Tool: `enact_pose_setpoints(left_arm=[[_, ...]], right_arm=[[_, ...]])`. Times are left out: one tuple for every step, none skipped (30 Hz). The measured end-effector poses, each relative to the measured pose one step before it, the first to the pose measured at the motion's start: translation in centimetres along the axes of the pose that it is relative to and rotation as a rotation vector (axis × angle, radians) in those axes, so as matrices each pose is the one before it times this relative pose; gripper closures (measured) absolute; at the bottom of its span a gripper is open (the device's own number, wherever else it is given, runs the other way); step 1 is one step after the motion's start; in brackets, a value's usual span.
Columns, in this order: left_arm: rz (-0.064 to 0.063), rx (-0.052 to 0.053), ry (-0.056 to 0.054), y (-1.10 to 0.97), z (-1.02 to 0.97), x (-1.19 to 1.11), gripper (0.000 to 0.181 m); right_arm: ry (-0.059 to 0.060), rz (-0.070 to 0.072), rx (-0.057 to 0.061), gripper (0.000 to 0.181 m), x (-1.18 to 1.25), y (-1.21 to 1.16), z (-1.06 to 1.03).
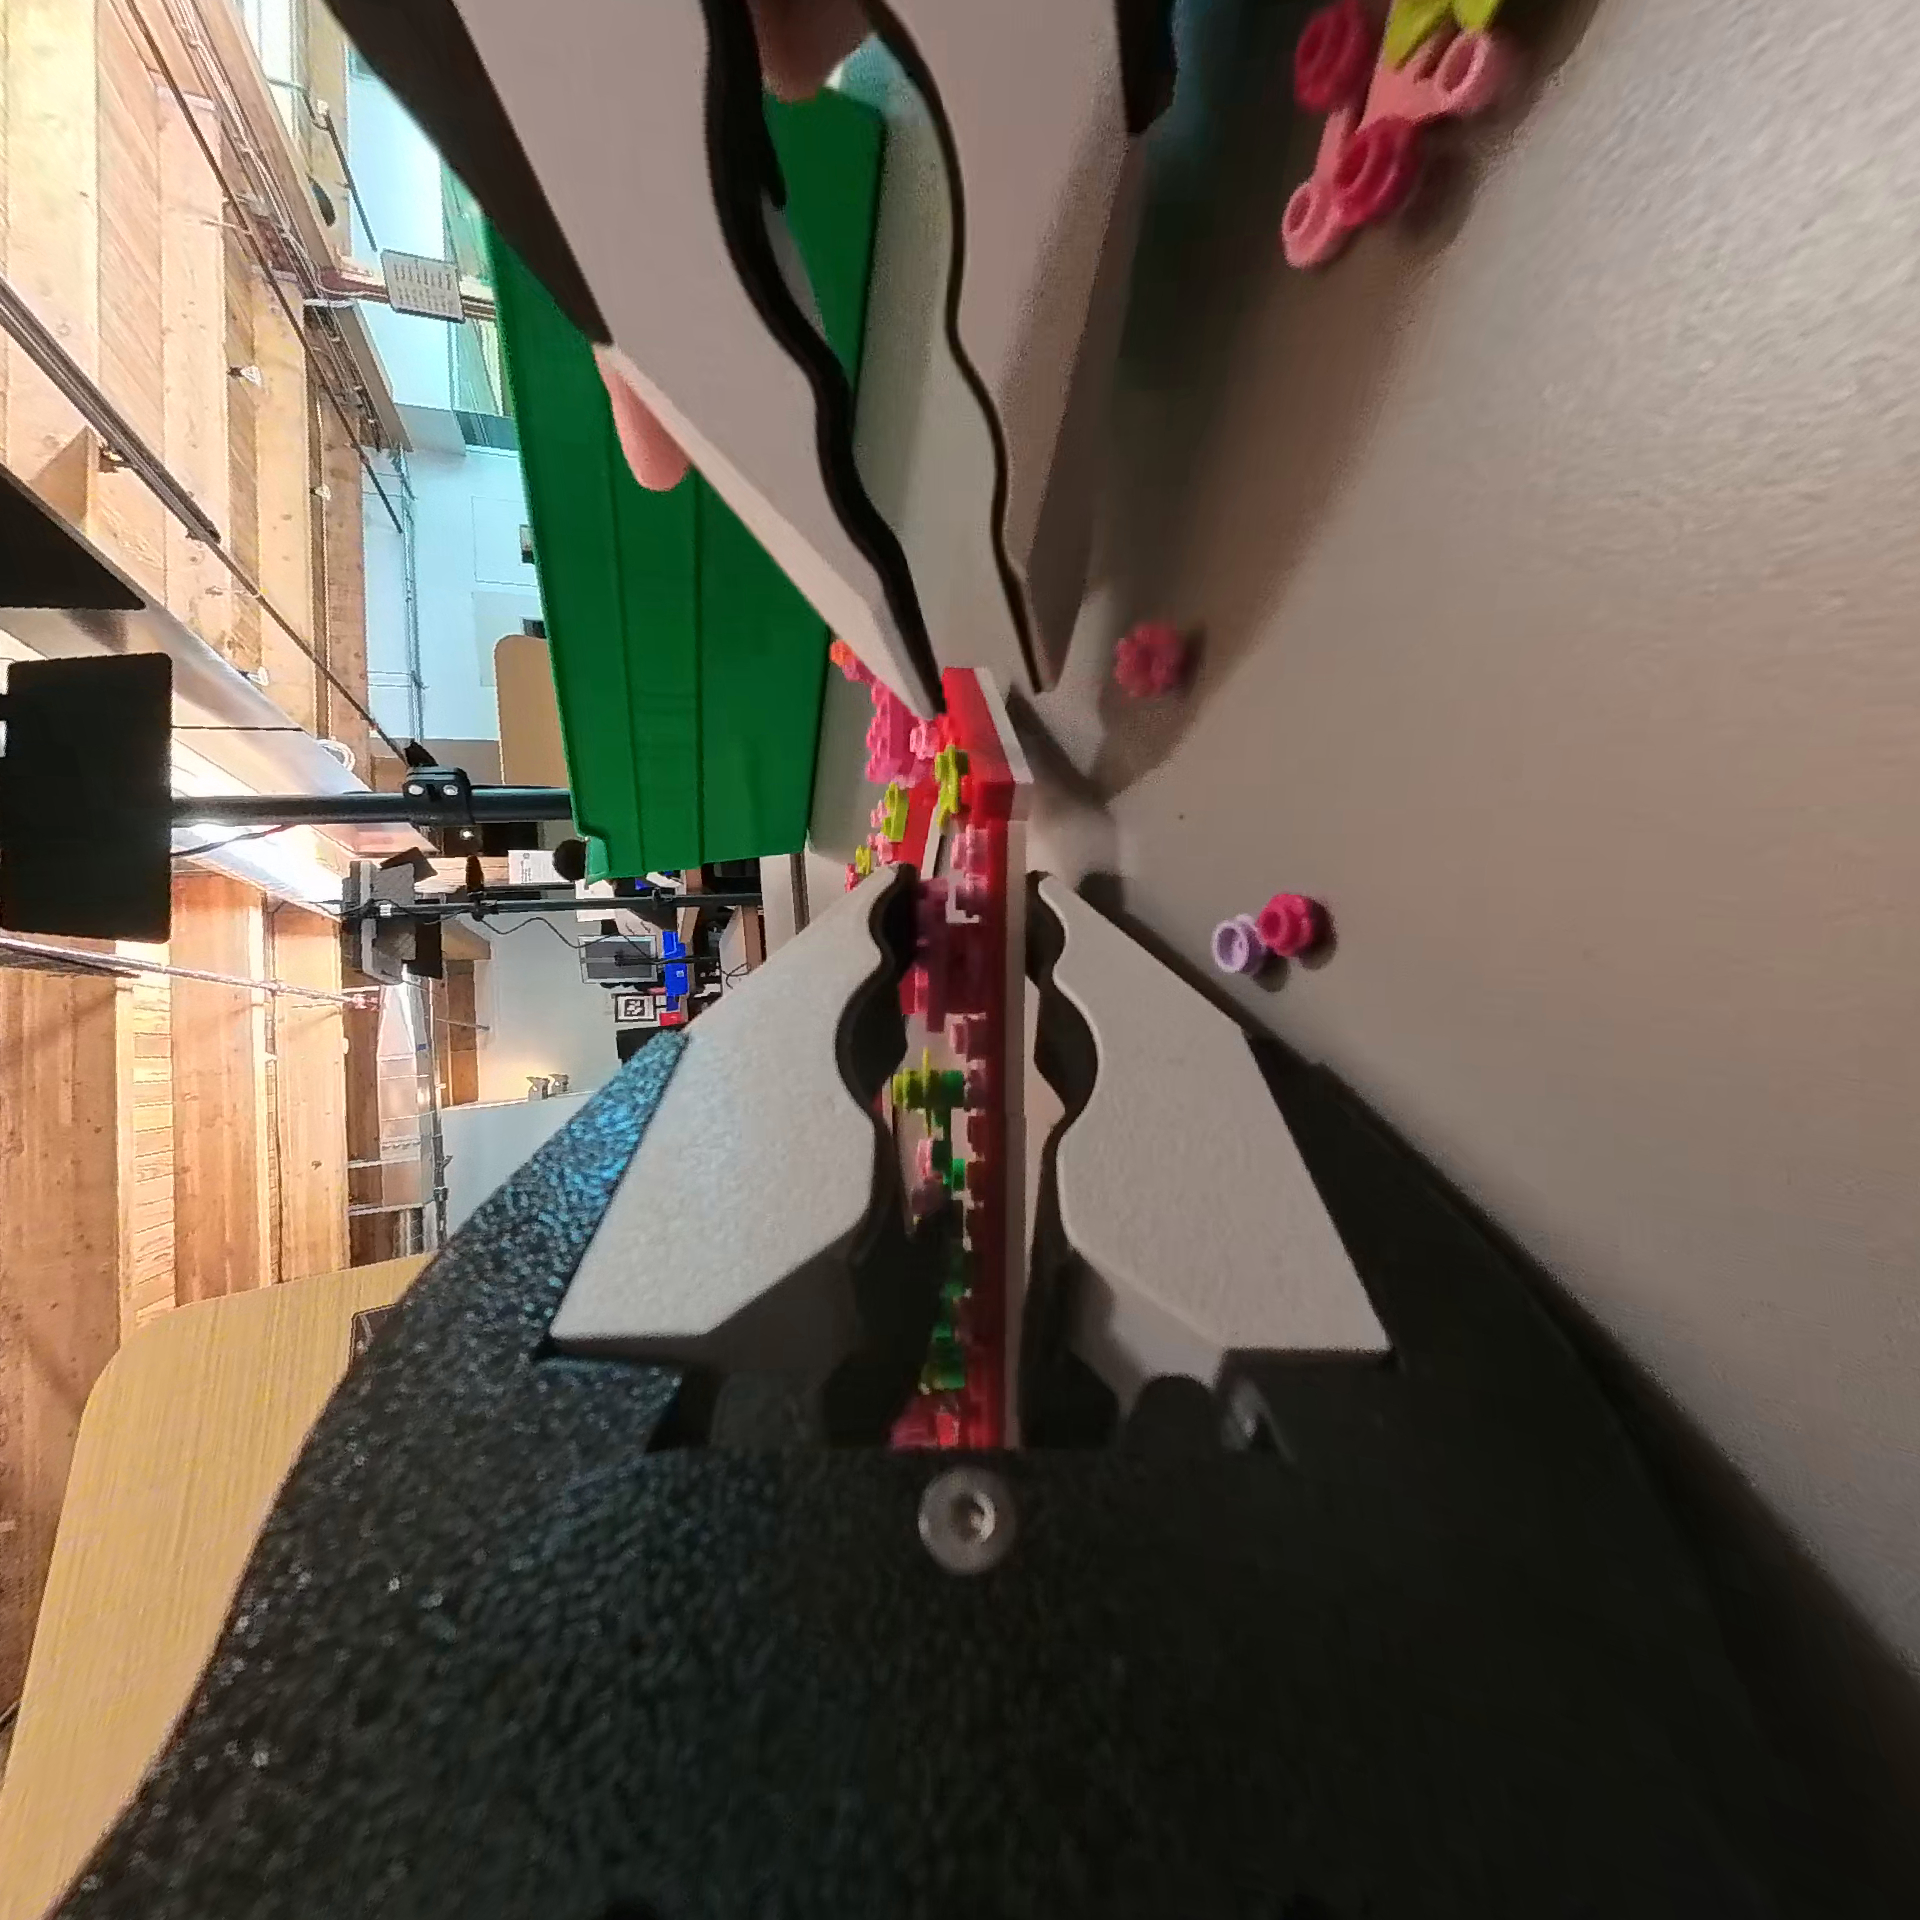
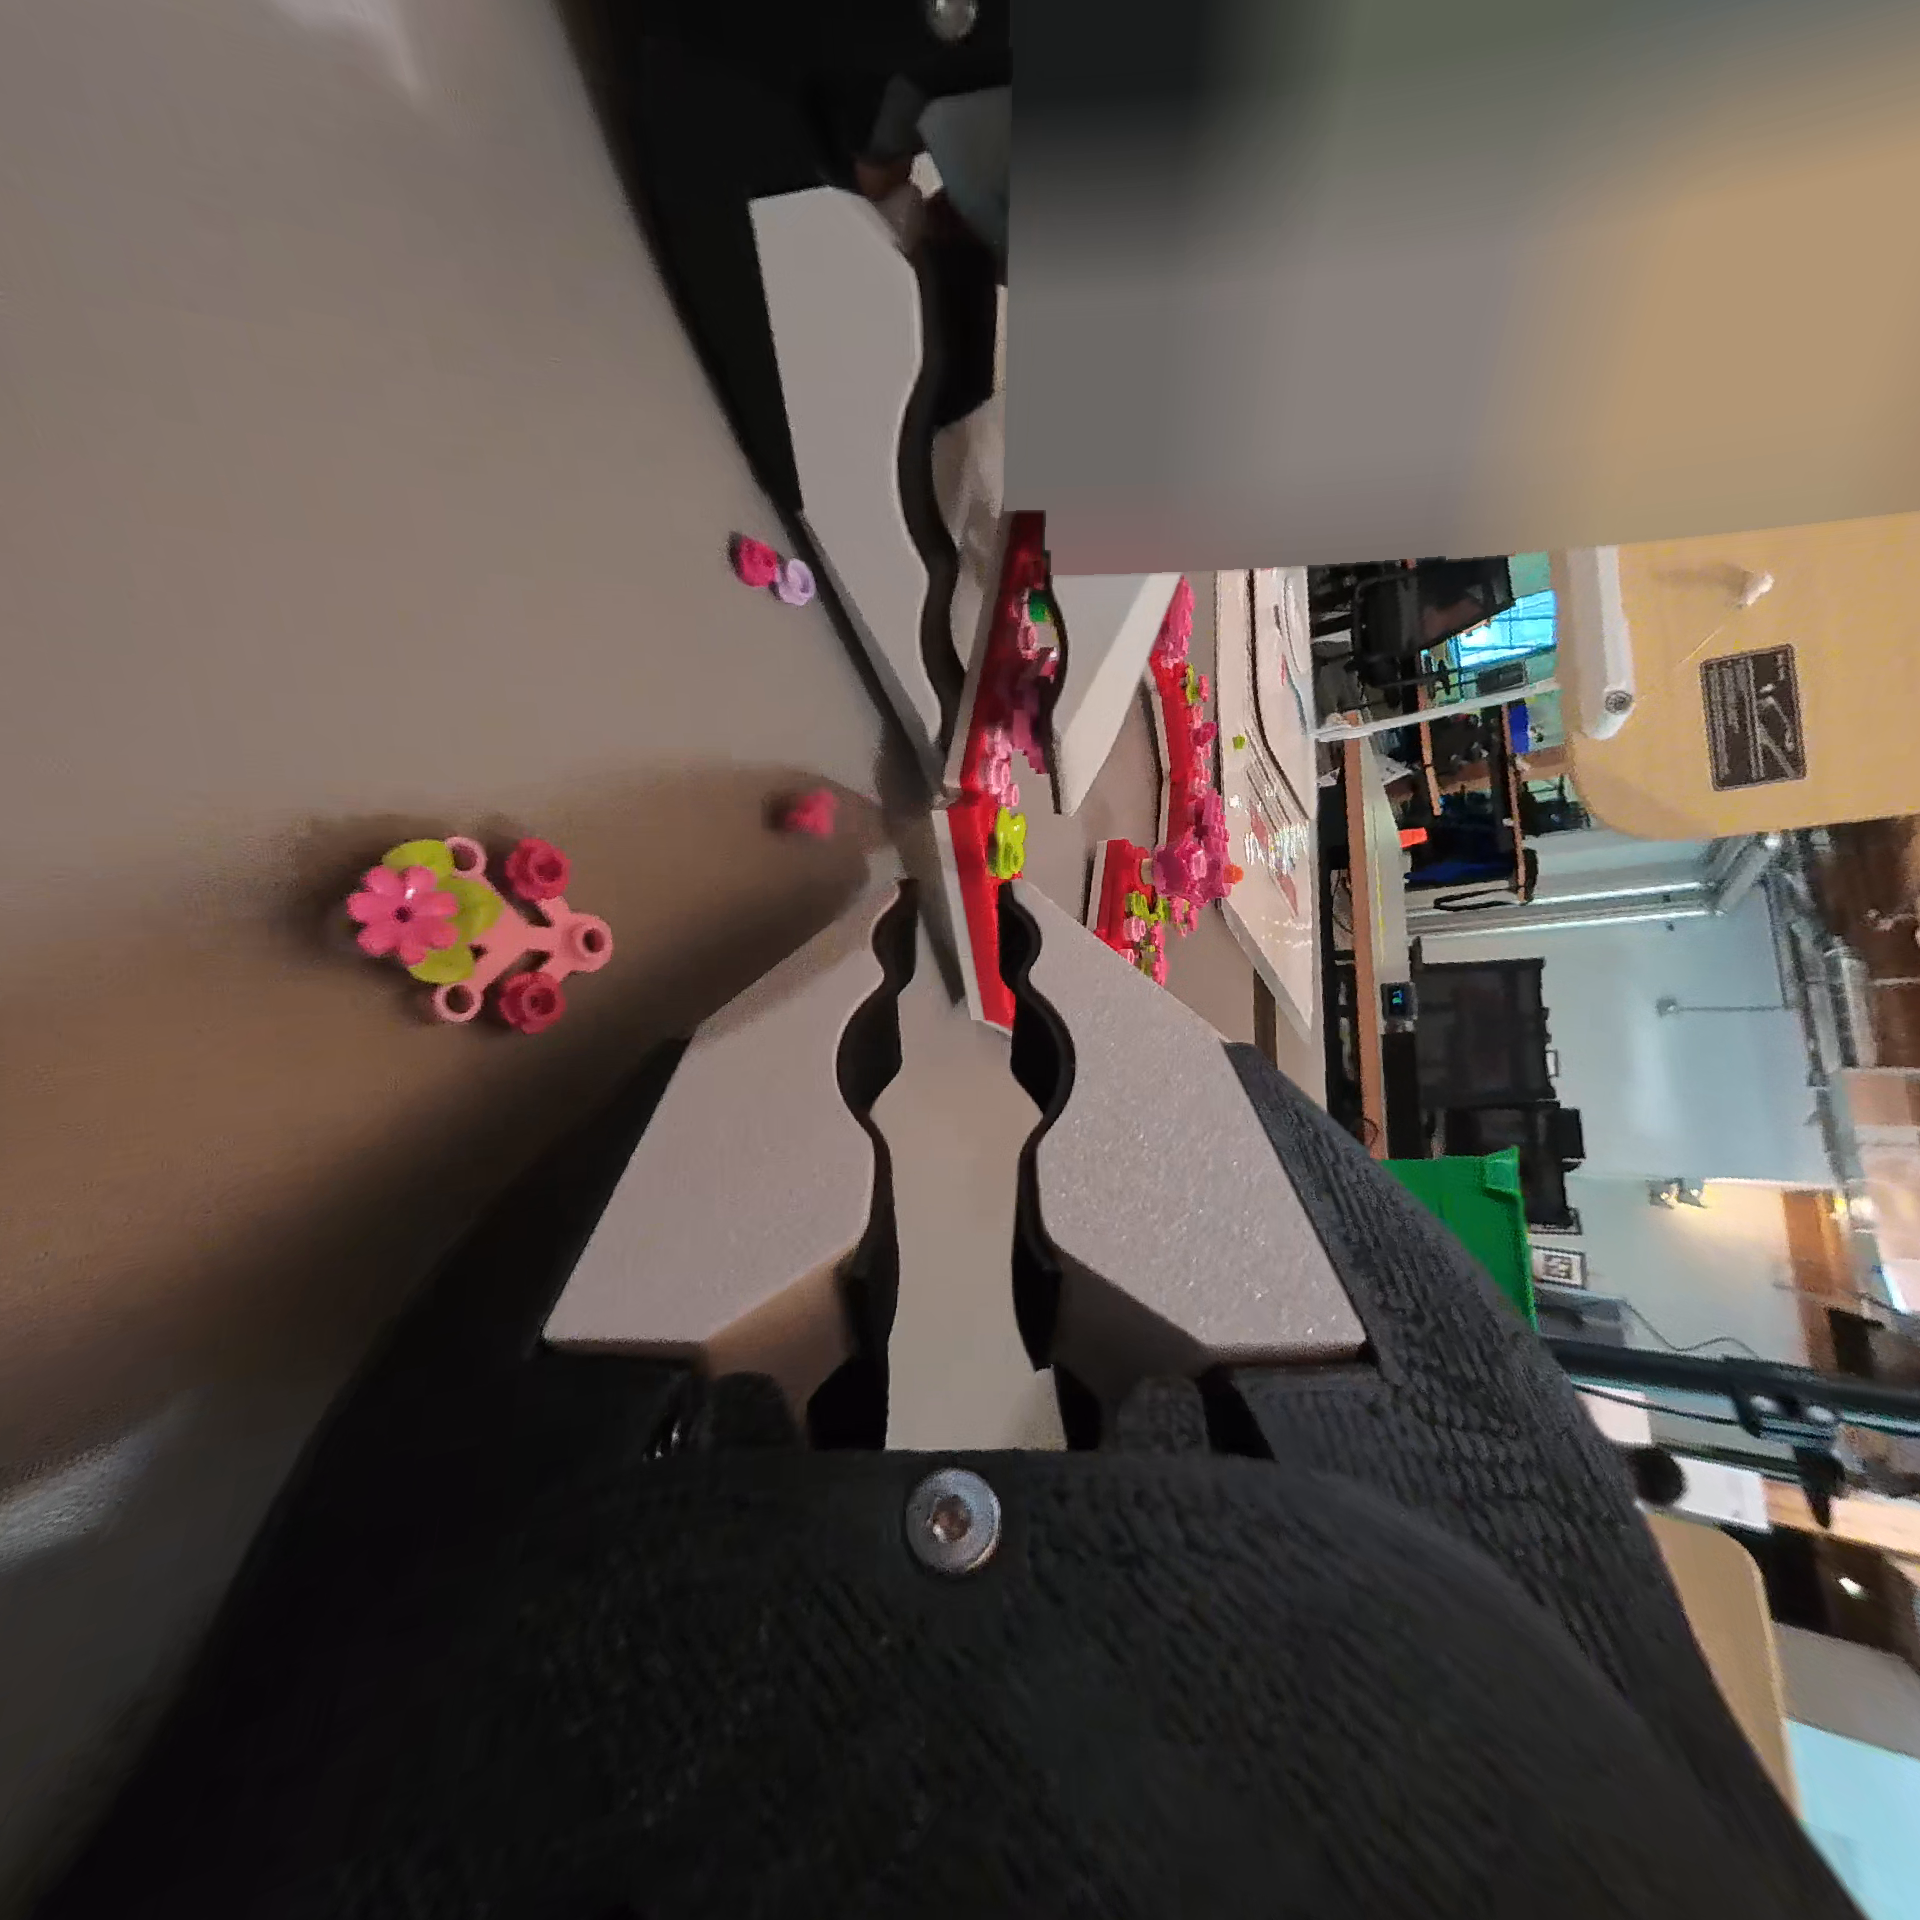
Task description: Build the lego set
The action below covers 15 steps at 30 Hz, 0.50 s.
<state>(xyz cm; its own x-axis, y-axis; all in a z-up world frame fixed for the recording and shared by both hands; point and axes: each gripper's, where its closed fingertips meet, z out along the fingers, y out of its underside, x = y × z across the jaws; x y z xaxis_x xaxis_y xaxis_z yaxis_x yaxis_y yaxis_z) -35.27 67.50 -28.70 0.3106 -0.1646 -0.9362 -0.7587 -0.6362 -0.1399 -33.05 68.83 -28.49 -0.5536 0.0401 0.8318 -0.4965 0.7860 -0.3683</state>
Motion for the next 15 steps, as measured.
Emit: enact_pose_setpoints(left_arm=[[0.0022, -0.0008, -0.0002, 0.016, 0.007, 0.019, 0.163], [0.0013, -0.0009, -0.0001, 0.015, 0.010, -0.005, 0.163], [0.0008, -0.0007, 0.0003, 0.026, 0.010, 0.002, 0.163], [0.0007, -0.0003, 0.0001, 0.030, 0.022, 0.006, 0.163], [0.0015, -0.0004, 0.0000, 0.023, 0.005, 0.016, 0.163], [0.0022, -0.0001, 0.0004, 0.013, 0.005, 0.030, 0.163], [0.0024, -0.0002, -0.0001, -0.006, 0.013, 0.021, 0.163], [0.0031, -0.0004, -0.0008, 0.005, 0.007, 0.017, 0.163], [0.0034, -0.0002, -0.0010, -0.001, 0.003, -0.007, 0.163], [0.0022, -0.0001, -0.0008, 0.005, 0.009, 0.002, 0.163], [0.0016, 0.0003, -0.0006, -0.002, 0.009, -0.001, 0.163], [0.0002, 0.0005, -0.0001, -0.007, 0.003, -0.003, 0.163], [-0.0005, 0.0000, 0.0003, 0.002, 0.013, 0.003, 0.163], [0.0004, -0.0001, -0.0001, -0.004, 0.006, -0.006, 0.163], [0.0013, -0.0002, -0.0008, -0.001, 0.012, -0.003, 0.163]], right_arm=[[-0.0085, -0.0143, -0.0048, 0.167, -0.199, 0.058, -0.026], [-0.0180, -0.0073, 0.0020, 0.167, -0.315, -0.019, -0.079], [-0.0199, 0.0033, 0.0087, 0.168, -0.285, -0.107, -0.151], [-0.0098, 0.0256, 0.0055, 0.168, 0.013, -0.037, -0.200], [-0.0247, 0.0478, 0.0081, 0.169, -0.072, -0.071, -0.268], [-0.0361, 0.0616, 0.0098, 0.169, -0.145, -0.088, -0.334], [-0.0281, 0.0662, 0.0080, 0.170, 0.012, -0.047, -0.406], [-0.0362, 0.0660, 0.0069, 0.171, -0.095, -0.030, -0.473], [-0.0401, 0.0671, 0.0053, 0.172, -0.187, 0.018, -0.499], [-0.0395, 0.0706, 0.0065, 0.172, -0.218, 0.020, -0.452], [-0.0501, 0.0649, 0.0045, 0.173, -0.421, 0.044, -0.364], [-0.0457, 0.0448, 0.0009, 0.173, -0.483, 0.106, -0.263], [-0.0353, 0.0289, -0.0054, 0.173, -0.418, 0.193, -0.112], [-0.0205, 0.0191, -0.0075, 0.173, -0.265, 0.199, 0.007], [-0.0156, 0.0133, -0.0059, 0.173, -0.213, 0.132, 0.117]])
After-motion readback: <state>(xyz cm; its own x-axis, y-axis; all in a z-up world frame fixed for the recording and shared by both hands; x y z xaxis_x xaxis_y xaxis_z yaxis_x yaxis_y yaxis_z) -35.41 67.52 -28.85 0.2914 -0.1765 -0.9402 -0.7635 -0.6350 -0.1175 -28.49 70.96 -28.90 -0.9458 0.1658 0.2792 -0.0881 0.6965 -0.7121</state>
